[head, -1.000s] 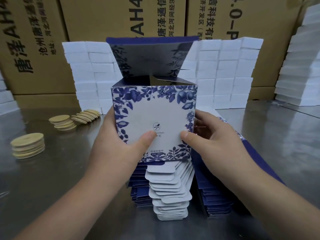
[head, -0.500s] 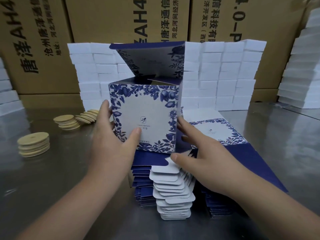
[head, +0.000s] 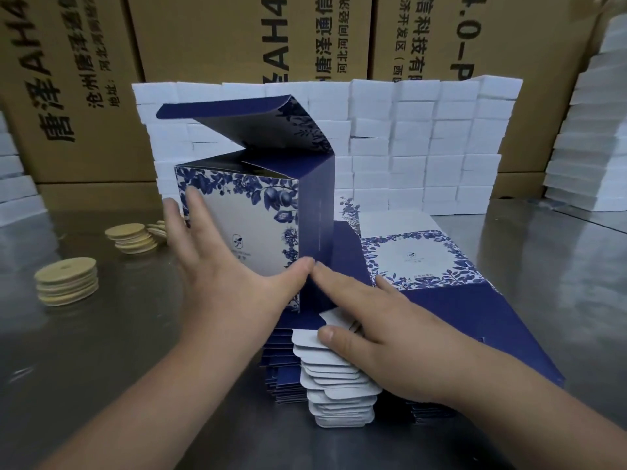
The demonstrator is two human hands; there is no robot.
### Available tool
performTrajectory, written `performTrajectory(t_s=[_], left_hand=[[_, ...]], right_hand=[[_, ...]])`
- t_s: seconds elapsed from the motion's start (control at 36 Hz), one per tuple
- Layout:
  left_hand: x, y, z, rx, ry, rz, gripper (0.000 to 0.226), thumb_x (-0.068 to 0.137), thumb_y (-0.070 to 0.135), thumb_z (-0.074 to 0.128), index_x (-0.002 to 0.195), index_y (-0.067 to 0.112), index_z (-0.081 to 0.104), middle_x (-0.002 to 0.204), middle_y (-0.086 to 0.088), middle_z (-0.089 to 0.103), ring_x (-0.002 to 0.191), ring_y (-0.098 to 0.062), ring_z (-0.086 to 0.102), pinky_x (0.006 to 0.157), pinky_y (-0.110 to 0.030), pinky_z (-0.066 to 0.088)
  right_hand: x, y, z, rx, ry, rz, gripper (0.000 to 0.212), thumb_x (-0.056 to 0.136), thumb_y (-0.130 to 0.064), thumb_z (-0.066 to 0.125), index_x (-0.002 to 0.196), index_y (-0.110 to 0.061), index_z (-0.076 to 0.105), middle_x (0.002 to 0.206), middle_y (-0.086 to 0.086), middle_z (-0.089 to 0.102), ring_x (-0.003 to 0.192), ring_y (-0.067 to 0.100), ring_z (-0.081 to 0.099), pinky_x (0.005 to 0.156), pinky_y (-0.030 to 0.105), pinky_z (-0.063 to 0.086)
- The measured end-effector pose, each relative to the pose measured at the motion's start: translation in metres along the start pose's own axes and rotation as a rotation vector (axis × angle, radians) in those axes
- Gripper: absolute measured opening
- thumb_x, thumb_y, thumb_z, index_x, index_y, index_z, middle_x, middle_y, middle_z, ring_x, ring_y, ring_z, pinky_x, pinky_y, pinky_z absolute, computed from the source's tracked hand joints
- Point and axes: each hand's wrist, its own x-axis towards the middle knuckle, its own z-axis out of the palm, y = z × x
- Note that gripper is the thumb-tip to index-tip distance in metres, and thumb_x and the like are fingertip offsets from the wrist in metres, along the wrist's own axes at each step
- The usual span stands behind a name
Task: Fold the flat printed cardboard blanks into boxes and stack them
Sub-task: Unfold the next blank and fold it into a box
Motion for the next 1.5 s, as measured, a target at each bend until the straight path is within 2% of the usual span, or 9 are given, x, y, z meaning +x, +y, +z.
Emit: performTrajectory(t_s=[0.08,0.25,0.56,0.67,0.75,0.92,1.08,1.31,1.5], left_hand=[[0.01,-0.01,-0.002,0.0,0.072,-0.017,0.126,0.046,0.06,0.067,0.147,0.036,-0.005,0.153,0.016,-0.01,0.14,-0.009,0.007,0.098,-0.026,0.015],[0.044,-0.053,-0.008,0.128,0.191,-0.181,0.118,0.062,0.05,0.078,0.148,0.031,-0.001,0.156,0.0,-0.007,0.142,-0.032,0.005,0.112,-0.052,0.019],[0.046,-0.103,0.021,0.353,0.002,-0.351,0.11,0.063,0.055,0.077,0.147,0.024,0.011,0.155,-0.011,0.005,0.14,-0.034,0.016,0.111,-0.054,0.019],[0.045,-0.108,0.023,0.484,-0.046,-0.333,0.072,0.066,0.051,0.076,0.12,0.016,0.045,0.129,-0.015,0.046,0.12,-0.035,0.041,0.097,-0.045,0.035],[0.043,-0.11,0.024,0.45,-0.288,-0.267,0.041,0.079,0.049,0.065,0.107,0.02,0.056,0.114,-0.006,0.06,0.108,-0.029,0.053,0.087,-0.036,0.044],[0.042,-0.111,0.029,0.372,-0.607,-0.188,0.068,0.088,0.041,0.058,0.146,0.021,0.029,0.148,-0.005,0.036,0.133,-0.024,0.037,0.106,-0.036,0.034],[0.056,-0.116,0.036,0.432,-0.411,-0.308,0.063,0.084,0.049,0.059,0.133,0.015,0.039,0.138,-0.011,0.043,0.123,-0.033,0.044,0.1,-0.047,0.038],[0.08,-0.135,0.054,0.617,-0.436,-0.305,0.065,0.084,0.06,0.047,0.138,0.026,0.031,0.142,-0.011,0.03,0.128,-0.033,0.036,0.102,-0.045,0.032],[0.092,-0.145,0.071,0.722,-0.521,-0.156,0.066,0.086,0.069,0.034,0.143,0.038,0.024,0.151,-0.01,0.024,0.134,-0.033,0.03,0.105,-0.045,0.026]], right_hand=[[-0.001,0.0,0.001,-0.019,0.012,0.014,0.06,0.094,-0.051,0.032,0.147,-0.047,0.005,0.153,-0.029,0.01,0.129,-0.023,-0.001,0.113,0.021,-0.012],[-0.002,0.0,0.0,-0.017,0.002,0.039,0.054,0.094,-0.053,0.03,0.146,-0.045,0.016,0.15,-0.031,0.018,0.131,-0.017,0.001,0.114,0.019,-0.006],[-0.002,-0.002,-0.001,-0.038,-0.013,0.045,0.054,0.094,-0.052,0.031,0.146,-0.043,0.019,0.153,-0.026,0.016,0.136,-0.011,0.003,0.115,0.021,-0.004],[-0.002,-0.002,0.0,-0.047,-0.015,0.044,0.054,0.094,-0.053,0.03,0.146,-0.043,0.019,0.154,-0.025,0.016,0.136,-0.012,0.003,0.115,0.022,-0.004],[-0.003,-0.003,-0.001,-0.046,-0.016,0.048,0.054,0.094,-0.053,0.03,0.146,-0.043,0.02,0.153,-0.026,0.016,0.136,-0.012,0.003,0.115,0.021,-0.004],[-0.003,-0.004,-0.001,-0.05,-0.016,0.047,0.054,0.095,-0.052,0.031,0.146,-0.041,0.021,0.154,-0.024,0.016,0.136,-0.01,0.003,0.116,0.023,-0.003],[-0.004,-0.006,-0.001,-0.045,-0.011,0.043,0.052,0.096,-0.05,0.032,0.146,-0.041,0.022,0.154,-0.022,0.017,0.137,-0.01,0.004,0.115,0.023,-0.003],[-0.003,-0.005,-0.001,-0.051,-0.014,0.039,0.053,0.095,-0.051,0.032,0.146,-0.04,0.023,0.155,-0.022,0.016,0.137,-0.009,0.004,0.114,0.022,-0.004],[-0.003,-0.005,-0.001,-0.064,-0.016,0.03,0.054,0.094,-0.052,0.03,0.146,-0.041,0.022,0.155,-0.022,0.015,0.136,-0.009,0.002,0.114,0.022,-0.004]])
